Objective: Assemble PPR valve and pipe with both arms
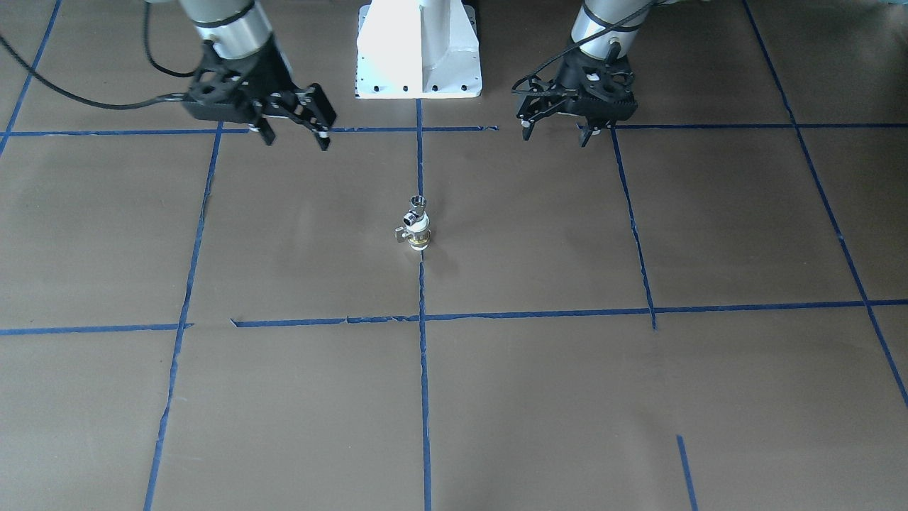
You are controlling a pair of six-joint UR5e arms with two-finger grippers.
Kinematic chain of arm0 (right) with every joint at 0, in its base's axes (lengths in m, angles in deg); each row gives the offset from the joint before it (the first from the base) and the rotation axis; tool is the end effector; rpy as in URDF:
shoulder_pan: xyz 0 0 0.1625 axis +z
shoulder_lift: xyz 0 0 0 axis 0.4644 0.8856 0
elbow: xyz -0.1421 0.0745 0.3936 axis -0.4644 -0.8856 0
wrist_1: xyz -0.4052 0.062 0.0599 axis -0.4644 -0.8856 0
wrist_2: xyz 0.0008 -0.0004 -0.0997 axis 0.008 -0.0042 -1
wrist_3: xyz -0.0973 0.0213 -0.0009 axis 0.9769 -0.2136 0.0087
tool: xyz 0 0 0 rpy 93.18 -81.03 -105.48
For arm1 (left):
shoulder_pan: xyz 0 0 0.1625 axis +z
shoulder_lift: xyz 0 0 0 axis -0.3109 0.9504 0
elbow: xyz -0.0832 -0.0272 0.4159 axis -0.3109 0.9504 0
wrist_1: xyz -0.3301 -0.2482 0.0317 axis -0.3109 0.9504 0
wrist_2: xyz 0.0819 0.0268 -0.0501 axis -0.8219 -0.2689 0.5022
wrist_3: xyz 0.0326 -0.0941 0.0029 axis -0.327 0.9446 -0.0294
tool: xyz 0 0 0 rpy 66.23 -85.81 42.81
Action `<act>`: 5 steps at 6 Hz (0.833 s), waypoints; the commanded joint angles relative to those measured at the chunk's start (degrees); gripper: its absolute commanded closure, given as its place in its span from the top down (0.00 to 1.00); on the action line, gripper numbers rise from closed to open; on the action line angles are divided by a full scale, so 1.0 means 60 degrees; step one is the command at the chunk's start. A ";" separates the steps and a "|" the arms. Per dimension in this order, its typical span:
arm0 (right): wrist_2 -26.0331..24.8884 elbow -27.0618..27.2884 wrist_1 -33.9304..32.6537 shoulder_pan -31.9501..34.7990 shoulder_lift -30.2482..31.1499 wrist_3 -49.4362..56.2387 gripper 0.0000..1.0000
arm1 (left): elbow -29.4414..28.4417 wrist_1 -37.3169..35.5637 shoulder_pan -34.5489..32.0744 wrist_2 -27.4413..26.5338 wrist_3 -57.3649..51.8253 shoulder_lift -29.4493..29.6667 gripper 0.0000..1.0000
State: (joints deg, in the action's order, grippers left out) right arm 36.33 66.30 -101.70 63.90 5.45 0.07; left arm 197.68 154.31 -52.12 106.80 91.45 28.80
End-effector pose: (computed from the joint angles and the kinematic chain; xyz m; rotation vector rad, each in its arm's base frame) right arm -0.3448 -0.3736 0.2443 0.0141 -0.9251 0.2795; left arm 0.3628 -0.3669 0.2458 0.1669 0.9163 -0.0022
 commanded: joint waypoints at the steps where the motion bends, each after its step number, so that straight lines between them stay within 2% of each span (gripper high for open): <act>1: 0.1619 0.0482 0.0815 0.1731 0.2423 0.2823 1.00 | 0.0595 0.0000 -0.0555 0.0083 -0.1224 -0.1172 1.00; 2: 0.2107 0.0366 0.2172 0.2539 0.3988 0.4201 1.00 | 0.0801 0.0015 -0.1138 0.0678 -0.1897 -0.1844 1.00; 3: 0.2793 -0.0258 0.2809 0.3605 0.4873 0.6158 1.00 | 0.0803 0.0015 -0.1970 0.1438 -0.2991 -0.2344 1.00; 5: 0.4580 -0.1810 0.2772 0.6342 0.5408 1.0507 1.00 | 0.0788 0.0000 -0.3509 0.2305 -0.5349 -0.3457 1.00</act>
State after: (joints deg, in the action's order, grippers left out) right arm 58.98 59.90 -85.29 94.05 36.11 50.59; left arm 202.44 154.33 -68.55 117.75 66.23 11.41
